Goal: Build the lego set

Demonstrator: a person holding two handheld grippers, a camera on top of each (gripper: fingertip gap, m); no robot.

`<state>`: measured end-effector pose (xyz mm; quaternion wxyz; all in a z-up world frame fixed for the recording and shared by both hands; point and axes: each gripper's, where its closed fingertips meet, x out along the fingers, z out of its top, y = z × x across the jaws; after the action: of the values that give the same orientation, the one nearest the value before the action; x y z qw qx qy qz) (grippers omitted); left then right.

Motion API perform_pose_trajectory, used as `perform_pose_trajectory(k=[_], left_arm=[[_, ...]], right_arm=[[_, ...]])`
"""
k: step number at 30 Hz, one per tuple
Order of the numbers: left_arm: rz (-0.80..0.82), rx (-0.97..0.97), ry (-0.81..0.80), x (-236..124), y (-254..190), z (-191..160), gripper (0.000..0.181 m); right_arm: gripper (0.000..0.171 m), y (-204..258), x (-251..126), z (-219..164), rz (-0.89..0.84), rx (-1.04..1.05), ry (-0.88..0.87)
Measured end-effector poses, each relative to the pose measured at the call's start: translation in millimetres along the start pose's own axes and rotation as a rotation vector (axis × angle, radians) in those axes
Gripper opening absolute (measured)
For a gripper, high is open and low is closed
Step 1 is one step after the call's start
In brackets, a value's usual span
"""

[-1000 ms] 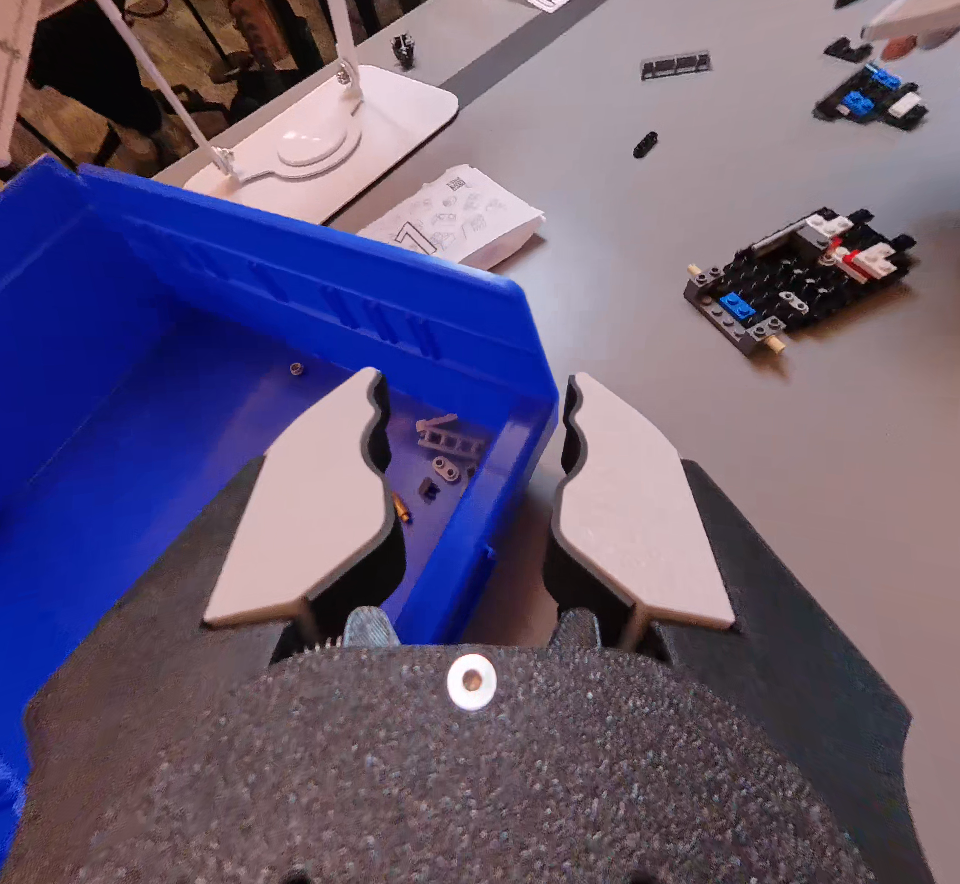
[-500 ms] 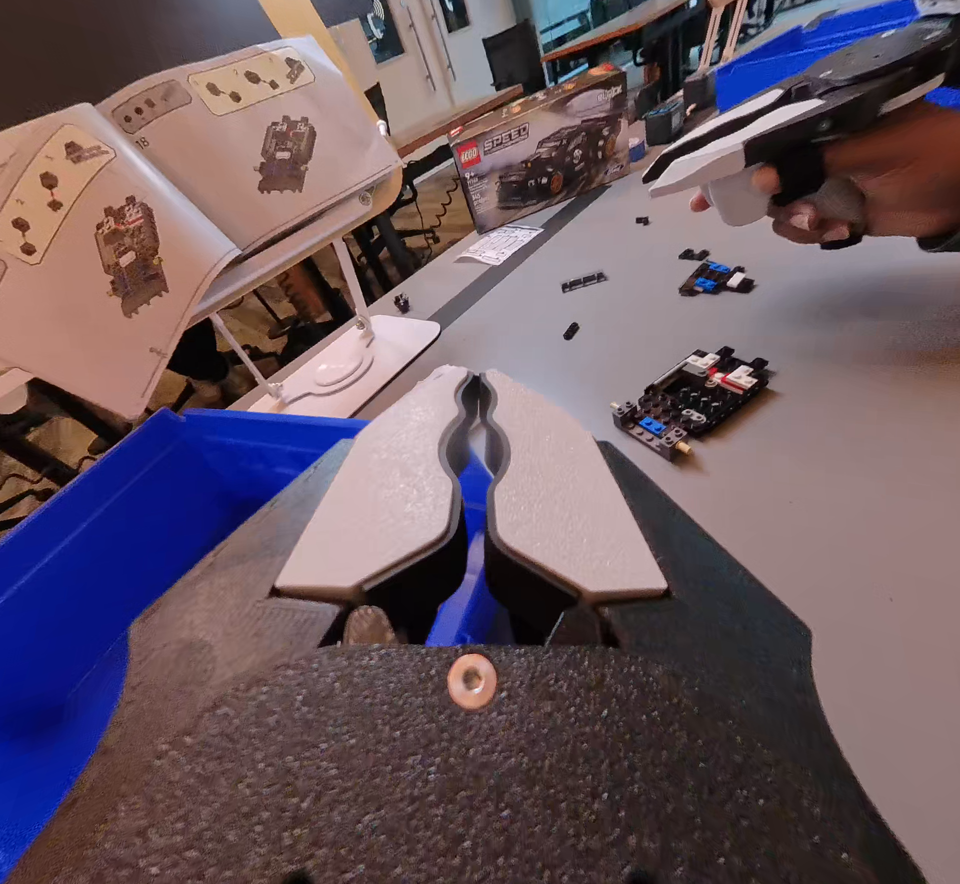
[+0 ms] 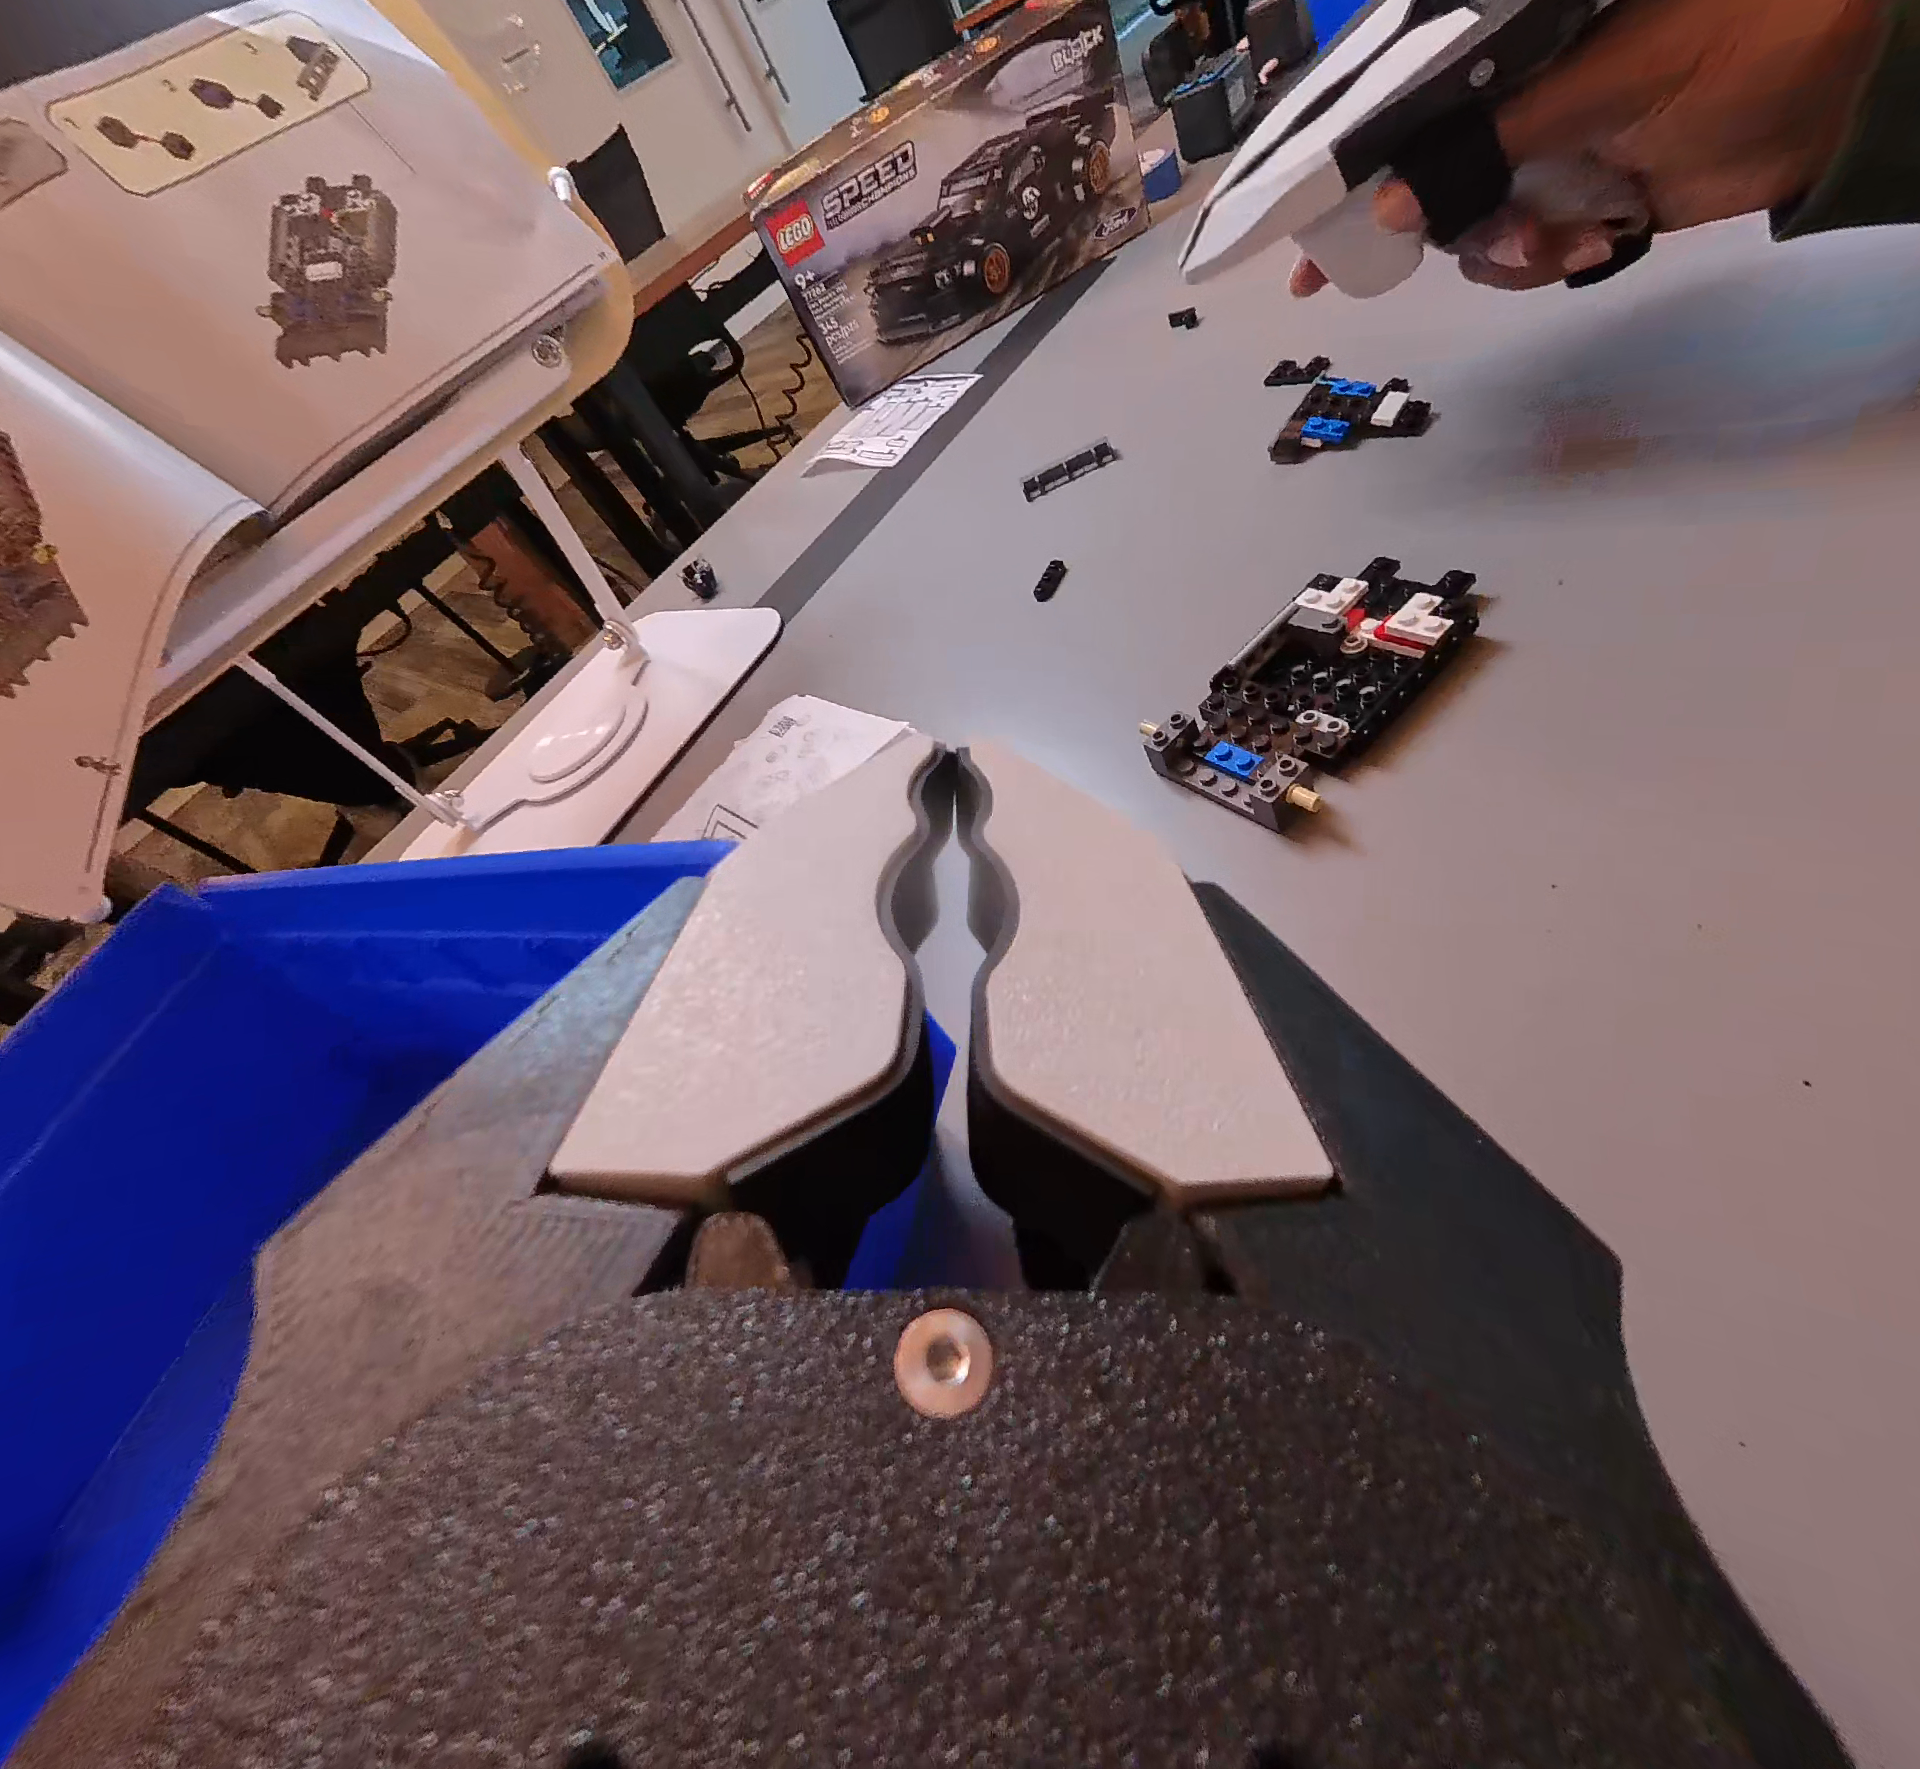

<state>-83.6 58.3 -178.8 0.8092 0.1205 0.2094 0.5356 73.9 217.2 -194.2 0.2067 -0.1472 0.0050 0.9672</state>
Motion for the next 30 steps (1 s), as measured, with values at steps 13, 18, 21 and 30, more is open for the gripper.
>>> perform_pose_trajectory(k=[13,18,21,30], left_arm=[[-0.041,0.073,0.063,8.6,-15.0,-15.1,0.0],[-0.079,0.077,0.079,11.9,-22.7,-21.0,0.0],[-0.198,-0.006,0.101,15.2,-42.2,-27.5,0.0],[-0.599,-0.648,0.128,12.4,-80.5,-12.6,0.074]], right_arm=[[0.064,115.4,7.1,-77.4,0.496,-0.292,0.436],[0.057,121.6,9.5,-76.1,0.504,-0.314,0.432],[0.057,135.3,10.3,-71.3,0.542,-0.348,0.383],[0.057,183.7,-0.2,-25.3,0.645,-0.41,0.116]])
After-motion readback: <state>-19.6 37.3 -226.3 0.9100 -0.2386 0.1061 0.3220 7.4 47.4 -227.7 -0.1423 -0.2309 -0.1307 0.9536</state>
